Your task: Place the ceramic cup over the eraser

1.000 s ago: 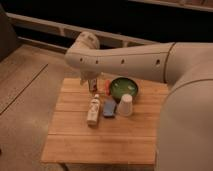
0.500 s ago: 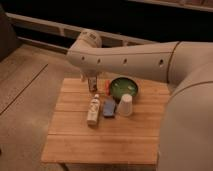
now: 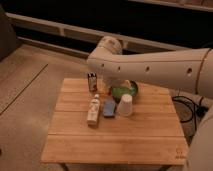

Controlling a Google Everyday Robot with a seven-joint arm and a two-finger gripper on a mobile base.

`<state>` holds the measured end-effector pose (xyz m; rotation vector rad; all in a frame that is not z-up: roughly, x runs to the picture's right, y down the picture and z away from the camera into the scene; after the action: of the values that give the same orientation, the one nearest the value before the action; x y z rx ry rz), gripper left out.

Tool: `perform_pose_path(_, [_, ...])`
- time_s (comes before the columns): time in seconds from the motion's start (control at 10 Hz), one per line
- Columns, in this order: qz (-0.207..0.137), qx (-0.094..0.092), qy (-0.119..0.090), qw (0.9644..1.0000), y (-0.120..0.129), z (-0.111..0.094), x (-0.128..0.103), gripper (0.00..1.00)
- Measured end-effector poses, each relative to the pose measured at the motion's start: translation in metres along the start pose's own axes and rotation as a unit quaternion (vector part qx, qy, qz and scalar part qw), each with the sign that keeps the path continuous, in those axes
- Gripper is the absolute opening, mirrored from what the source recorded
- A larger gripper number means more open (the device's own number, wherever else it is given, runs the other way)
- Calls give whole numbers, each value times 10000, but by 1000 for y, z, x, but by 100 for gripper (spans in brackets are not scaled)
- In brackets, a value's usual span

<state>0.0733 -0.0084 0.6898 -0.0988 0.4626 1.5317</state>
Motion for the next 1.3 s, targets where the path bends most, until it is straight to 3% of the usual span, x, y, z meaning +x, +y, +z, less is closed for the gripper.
perform_pose_path(0.2, [201, 53, 0, 9998, -19, 8, 0, 65])
perform_pose_path(0.6, [226, 28, 18, 9997, -17, 10, 0, 65])
perform_pose_path(0.7, [477, 15, 91, 9988, -31, 25, -1, 65])
perform_pose_path(1.0, [1283, -178, 285, 9912, -75, 78, -9, 65])
perform_pose_path(1.3, [1425, -502, 441, 9875, -63, 106, -16, 65])
